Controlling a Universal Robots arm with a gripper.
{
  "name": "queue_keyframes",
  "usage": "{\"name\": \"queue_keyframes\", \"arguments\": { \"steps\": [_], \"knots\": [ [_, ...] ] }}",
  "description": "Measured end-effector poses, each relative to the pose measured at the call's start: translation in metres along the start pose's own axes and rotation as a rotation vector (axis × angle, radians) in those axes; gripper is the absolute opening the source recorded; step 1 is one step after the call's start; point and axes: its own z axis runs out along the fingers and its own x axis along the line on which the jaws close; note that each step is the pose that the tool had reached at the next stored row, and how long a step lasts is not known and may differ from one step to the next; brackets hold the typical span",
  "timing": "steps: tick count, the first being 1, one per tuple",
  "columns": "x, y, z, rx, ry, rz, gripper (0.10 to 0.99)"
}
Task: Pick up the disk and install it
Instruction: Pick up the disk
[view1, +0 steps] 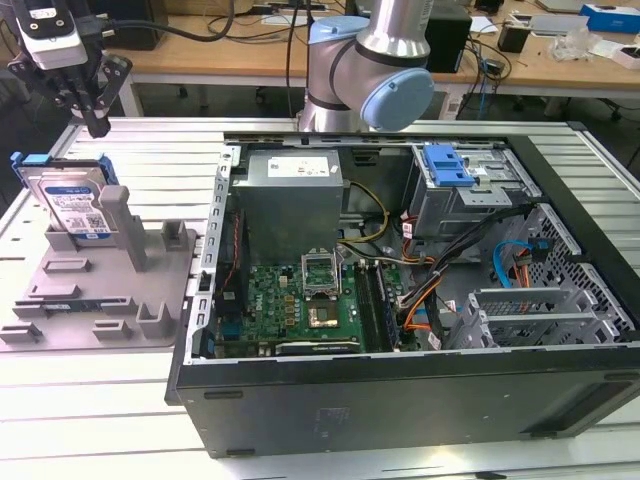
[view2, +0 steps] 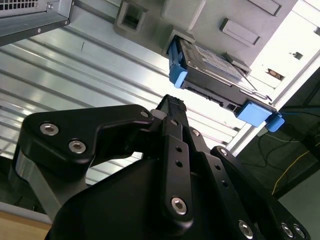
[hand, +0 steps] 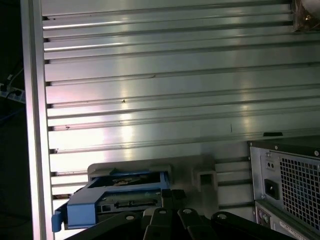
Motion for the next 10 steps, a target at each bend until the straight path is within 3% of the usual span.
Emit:
{"name": "queue_keyframes", "arguments": {
  "steps": [4, 10],
  "knots": [
    [0.0001, 0.0, 0.0, 0.0, 0.0003, -0.005, 0.106],
    [0.0003, 0.0, 0.0, 0.0, 0.0076, -0.171, 0.106]
  ]
}}
